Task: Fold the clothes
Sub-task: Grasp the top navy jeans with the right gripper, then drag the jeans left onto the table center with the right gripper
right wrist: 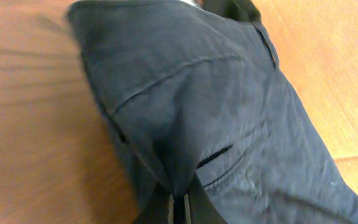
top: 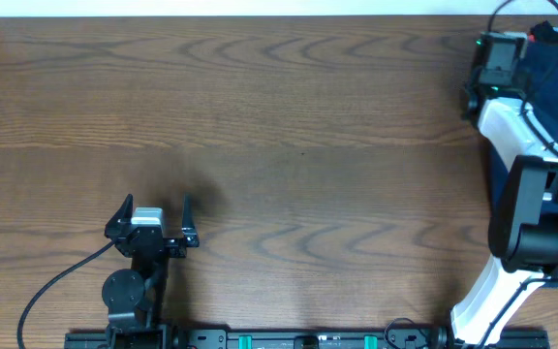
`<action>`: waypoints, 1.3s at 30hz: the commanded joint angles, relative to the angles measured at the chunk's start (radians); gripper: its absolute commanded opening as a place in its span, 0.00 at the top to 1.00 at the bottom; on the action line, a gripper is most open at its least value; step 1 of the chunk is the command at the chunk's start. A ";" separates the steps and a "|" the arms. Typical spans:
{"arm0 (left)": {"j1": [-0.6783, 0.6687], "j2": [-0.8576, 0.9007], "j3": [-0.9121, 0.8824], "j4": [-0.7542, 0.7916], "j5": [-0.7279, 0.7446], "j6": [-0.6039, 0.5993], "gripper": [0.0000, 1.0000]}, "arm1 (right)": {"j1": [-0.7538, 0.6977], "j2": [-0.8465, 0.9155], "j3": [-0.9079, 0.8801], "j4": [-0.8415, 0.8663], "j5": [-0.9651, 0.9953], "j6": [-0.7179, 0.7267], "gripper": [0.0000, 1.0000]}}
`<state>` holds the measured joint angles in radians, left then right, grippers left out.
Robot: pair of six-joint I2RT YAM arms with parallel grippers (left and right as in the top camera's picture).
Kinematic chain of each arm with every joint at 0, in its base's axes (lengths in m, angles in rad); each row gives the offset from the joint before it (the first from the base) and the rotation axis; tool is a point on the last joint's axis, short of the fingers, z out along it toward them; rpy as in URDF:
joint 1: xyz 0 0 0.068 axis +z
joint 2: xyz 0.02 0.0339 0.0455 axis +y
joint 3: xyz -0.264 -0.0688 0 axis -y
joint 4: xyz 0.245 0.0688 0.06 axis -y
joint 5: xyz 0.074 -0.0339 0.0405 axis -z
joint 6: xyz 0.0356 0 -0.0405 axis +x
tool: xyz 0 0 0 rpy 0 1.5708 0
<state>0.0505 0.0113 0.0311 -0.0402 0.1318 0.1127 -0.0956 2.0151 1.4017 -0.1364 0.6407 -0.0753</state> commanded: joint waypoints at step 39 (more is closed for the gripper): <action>0.003 -0.001 -0.027 -0.015 0.017 0.014 0.02 | 0.718 -0.033 0.013 -0.034 -0.679 0.317 0.99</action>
<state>0.0505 0.0113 0.0311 -0.0402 0.1318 0.1127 0.5343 1.9976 1.4014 -0.1844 0.0063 0.1711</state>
